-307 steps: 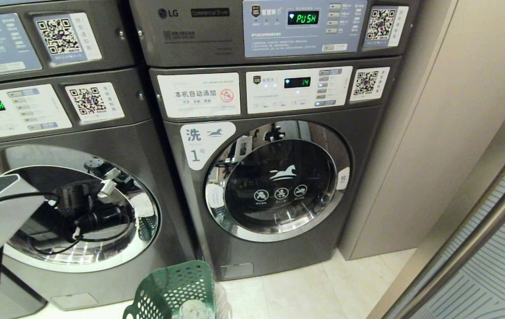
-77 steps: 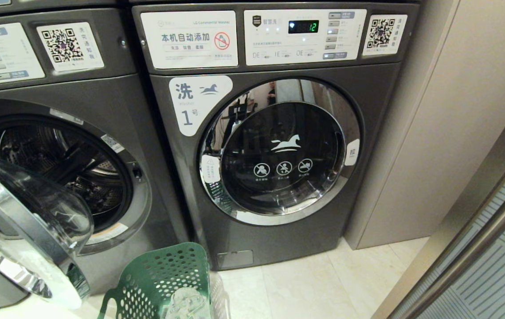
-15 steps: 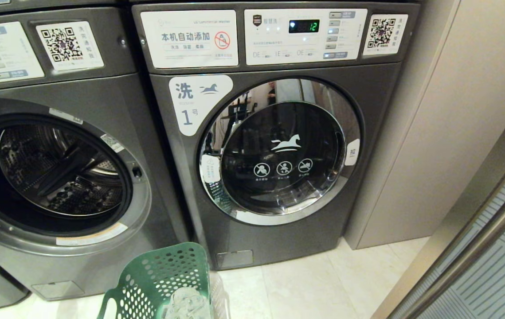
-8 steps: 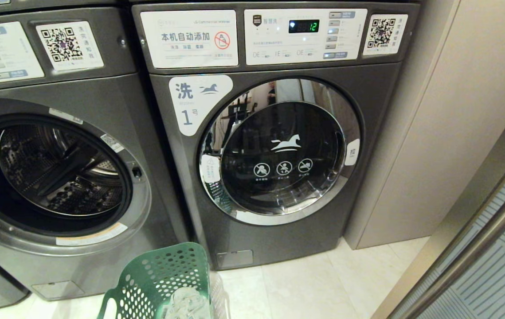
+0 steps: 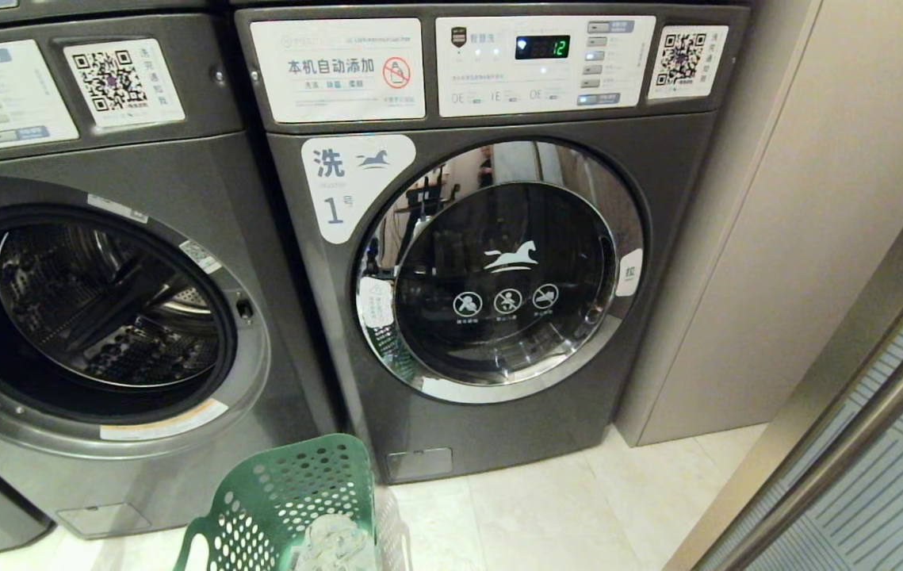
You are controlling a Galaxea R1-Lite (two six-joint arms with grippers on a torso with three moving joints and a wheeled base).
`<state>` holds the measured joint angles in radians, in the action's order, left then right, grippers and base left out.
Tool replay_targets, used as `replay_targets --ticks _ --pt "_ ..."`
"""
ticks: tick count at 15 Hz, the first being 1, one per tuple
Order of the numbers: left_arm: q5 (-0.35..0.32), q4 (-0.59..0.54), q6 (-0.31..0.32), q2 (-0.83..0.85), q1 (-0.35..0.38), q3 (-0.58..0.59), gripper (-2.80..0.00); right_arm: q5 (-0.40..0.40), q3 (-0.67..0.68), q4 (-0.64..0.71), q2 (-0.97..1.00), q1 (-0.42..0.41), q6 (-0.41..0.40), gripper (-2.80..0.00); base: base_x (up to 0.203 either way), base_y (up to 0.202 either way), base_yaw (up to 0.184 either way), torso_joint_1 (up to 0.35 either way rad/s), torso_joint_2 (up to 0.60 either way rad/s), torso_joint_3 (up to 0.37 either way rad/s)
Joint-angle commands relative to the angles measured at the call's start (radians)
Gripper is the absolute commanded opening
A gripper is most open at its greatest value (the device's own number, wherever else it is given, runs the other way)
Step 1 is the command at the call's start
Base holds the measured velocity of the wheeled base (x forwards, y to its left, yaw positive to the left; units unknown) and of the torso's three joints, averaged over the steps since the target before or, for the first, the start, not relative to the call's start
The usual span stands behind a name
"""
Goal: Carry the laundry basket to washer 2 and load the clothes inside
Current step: Open the lid of the washing machine
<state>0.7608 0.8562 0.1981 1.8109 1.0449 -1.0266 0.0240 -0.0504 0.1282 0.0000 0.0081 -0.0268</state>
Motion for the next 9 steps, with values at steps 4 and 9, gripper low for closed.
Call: replay_targets --ticks 4,9 --pt "-0.069 0.003 -0.003 0.139 0.089 -0.142 -2.80 0.001 0.000 0.001 0.000 0.000 -0.001 -2.80 0.000 0.000 0.000 0.000 0.00 0.000" --pt "-0.095 -0.092 -0.007 0.136 0.121 -0.245 -2.80 0.001 0.000 0.001 0.000 0.001 -0.001 -2.80 0.000 0.000 0.000 0.000 0.00 0.000"
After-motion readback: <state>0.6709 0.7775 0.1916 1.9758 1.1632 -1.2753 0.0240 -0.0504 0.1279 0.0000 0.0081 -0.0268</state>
